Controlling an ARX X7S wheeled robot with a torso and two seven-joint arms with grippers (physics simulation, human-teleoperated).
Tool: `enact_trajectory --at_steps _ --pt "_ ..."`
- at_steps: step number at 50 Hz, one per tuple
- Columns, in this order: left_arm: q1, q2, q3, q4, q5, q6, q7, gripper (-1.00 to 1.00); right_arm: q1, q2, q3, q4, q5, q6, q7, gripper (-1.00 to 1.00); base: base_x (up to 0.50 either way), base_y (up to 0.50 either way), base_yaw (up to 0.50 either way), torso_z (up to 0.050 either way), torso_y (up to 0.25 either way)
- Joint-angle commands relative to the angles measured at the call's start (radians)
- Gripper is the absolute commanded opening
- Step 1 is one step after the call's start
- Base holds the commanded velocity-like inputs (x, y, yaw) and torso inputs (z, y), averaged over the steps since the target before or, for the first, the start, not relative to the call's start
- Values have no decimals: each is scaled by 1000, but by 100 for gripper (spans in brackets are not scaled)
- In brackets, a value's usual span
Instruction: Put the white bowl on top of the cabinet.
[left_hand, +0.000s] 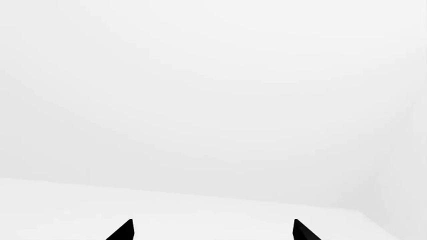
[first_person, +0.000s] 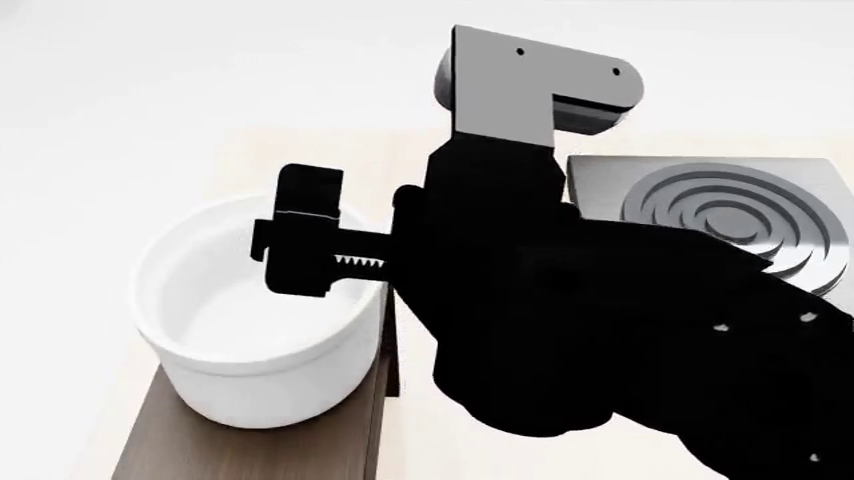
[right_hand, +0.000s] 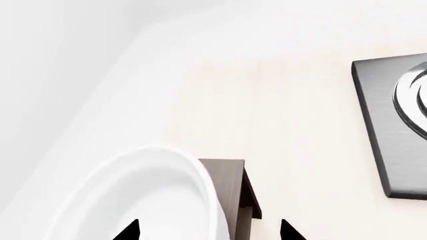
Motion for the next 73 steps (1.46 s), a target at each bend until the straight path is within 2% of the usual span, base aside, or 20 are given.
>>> enact_trajectory --at_steps 1,47,73 --pt "2 0 -1 3 -1 2 0 100 31 40 35 -59 -3 -24 41 100 0 0 0 0 0" --pt "3 -4 4 10 0 1 -5 100 173 197 155 -295 -25 -120 225 100 0 0 0 0 0" --pt "6 -7 5 6 -4 6 -4 100 299 252 119 -383 -7 -189 277 100 0 0 0 0 0"
